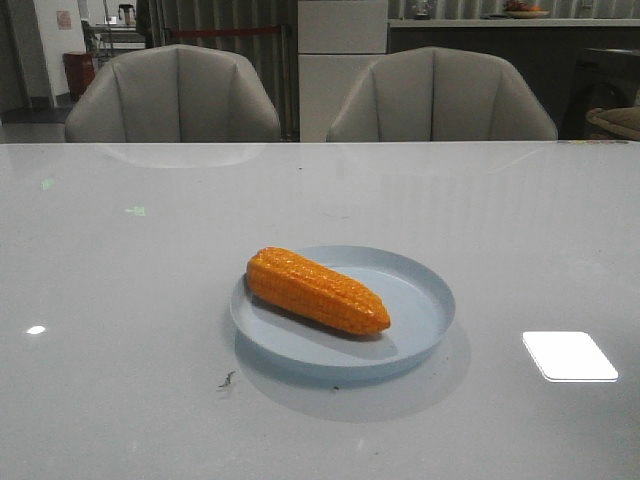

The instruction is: Place corn on plate with both arms

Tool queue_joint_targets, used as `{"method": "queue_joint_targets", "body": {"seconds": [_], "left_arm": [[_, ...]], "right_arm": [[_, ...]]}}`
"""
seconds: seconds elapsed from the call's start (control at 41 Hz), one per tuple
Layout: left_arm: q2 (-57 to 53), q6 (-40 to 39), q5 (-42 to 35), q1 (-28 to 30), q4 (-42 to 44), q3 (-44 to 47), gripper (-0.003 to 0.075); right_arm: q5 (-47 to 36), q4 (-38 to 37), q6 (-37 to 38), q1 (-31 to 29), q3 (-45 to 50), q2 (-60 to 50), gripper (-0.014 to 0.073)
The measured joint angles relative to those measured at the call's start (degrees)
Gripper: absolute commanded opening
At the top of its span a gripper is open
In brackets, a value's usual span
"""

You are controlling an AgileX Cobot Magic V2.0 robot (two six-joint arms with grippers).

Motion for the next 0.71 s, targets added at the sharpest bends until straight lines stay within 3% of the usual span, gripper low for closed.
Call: {"method": "queue_joint_targets", "body": {"seconds": [0.512,0.585,0.707], "left_arm": [[0.00,0.00,0.00,0.00,0.00,0.00,0.0094],[0.00,0.00,0.00,0.00,0.00,0.00,0.0094],[0.00,0.00,0.00,0.00,0.00,0.00,0.0094]], "right_arm": [[-0.74,0.00,0.00,0.00,0.71,-3.52,0.0492],[-1.99,0.00,0.00,0.00,1.99,-6.33,0.0432],[-4.55,0.00,0.00,0.00,4.67,-12.98,0.0240]]}}
